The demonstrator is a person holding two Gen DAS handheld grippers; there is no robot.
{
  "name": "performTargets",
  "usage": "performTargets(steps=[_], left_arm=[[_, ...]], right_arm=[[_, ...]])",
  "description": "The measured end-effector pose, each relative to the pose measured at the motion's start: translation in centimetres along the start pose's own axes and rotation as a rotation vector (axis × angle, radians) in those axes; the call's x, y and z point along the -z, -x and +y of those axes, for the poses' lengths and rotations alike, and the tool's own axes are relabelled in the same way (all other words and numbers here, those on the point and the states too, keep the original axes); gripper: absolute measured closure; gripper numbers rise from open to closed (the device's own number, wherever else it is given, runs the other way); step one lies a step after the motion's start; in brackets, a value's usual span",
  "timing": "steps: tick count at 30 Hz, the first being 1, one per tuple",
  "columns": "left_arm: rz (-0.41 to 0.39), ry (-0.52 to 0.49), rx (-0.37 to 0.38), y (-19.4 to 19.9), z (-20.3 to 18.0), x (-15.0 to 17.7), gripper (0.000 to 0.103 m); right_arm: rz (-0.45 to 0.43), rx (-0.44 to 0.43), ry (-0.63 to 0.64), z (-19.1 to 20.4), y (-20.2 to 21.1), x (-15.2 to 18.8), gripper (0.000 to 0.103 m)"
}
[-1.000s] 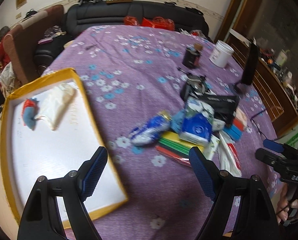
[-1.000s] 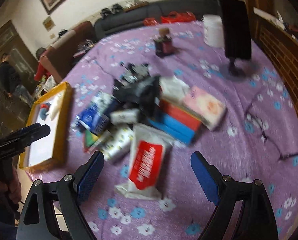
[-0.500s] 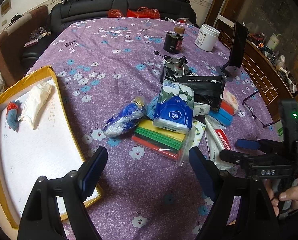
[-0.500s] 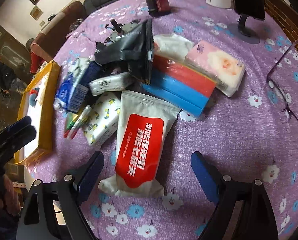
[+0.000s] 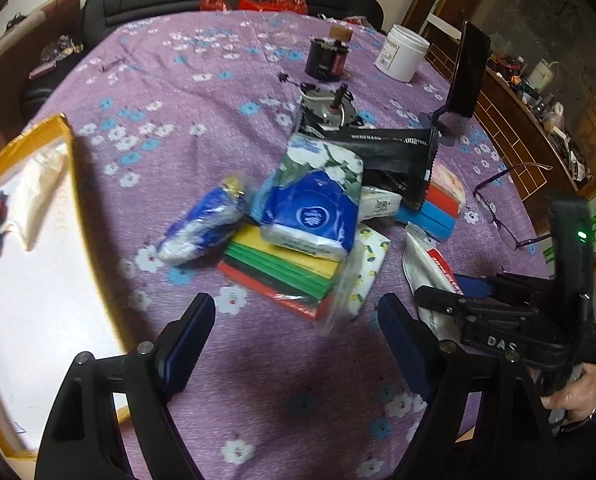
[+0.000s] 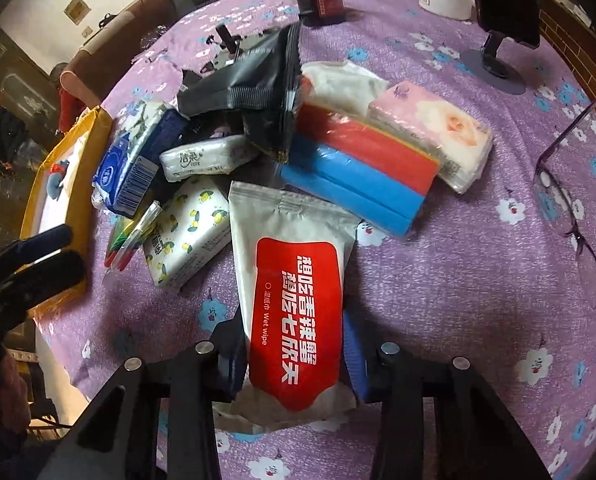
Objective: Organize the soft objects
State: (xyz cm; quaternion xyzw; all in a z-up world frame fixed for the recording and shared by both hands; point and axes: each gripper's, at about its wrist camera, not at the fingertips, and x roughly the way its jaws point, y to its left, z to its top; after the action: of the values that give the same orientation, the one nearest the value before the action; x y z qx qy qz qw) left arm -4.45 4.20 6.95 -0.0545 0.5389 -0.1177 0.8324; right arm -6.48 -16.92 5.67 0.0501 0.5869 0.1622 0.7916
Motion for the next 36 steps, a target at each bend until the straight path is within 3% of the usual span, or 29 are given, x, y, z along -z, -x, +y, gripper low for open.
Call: performTargets(steps=[4,8,14,17,19,21,24,30,36], left_arm=[[0.052,0.036,0.025,-2.0,-0.5,-0.4,0.02],[0.069,0.042,0.003,-4.0,-1.2,-1.2,0.019],[0.017,0.004,-0.11,-6.6,-1.9,-3.4,0.009],[-0.003,-0.052,-0.103,-7.5,-2.1,-3.8,0.007],[-0.013,-0.064,-0.087,-7.4,-2.1,-3.8,0.013],[-0.032,-0.081,-0.034,-6.9,-2.1,-3.4,0.035],[-0.028,-0.122,0.003,-6.3,-2.8,-2.6,0.05],[0.006,-0.154,0.061,-5.5,-3.5,-0.4,0.051],[0.016,-0.197,0.065,-4.3,-4.0,1.2,0.051]], right_arm=[[-0.021,0.0,0.021,-0.6,1.0,0.3,0.059],[-0.035,0.001,0.033,-1.1,1.7,0.6,0.059],[-0.053,0.005,0.039,-1.6,2.5,0.9,0.059],[-0.055,0.005,0.031,-1.6,2.4,0.8,0.059],[-0.058,0.003,0.027,-1.8,2.5,0.9,0.059],[-0.059,-0.001,0.019,-1.9,2.5,0.9,0.059],[-0.06,-0.005,0.01,-1.9,2.5,0.8,0.059],[-0.06,-0.016,0.005,-1.7,2.4,0.8,0.059],[-0.064,-0.027,0.001,-1.7,2.3,0.9,0.059]])
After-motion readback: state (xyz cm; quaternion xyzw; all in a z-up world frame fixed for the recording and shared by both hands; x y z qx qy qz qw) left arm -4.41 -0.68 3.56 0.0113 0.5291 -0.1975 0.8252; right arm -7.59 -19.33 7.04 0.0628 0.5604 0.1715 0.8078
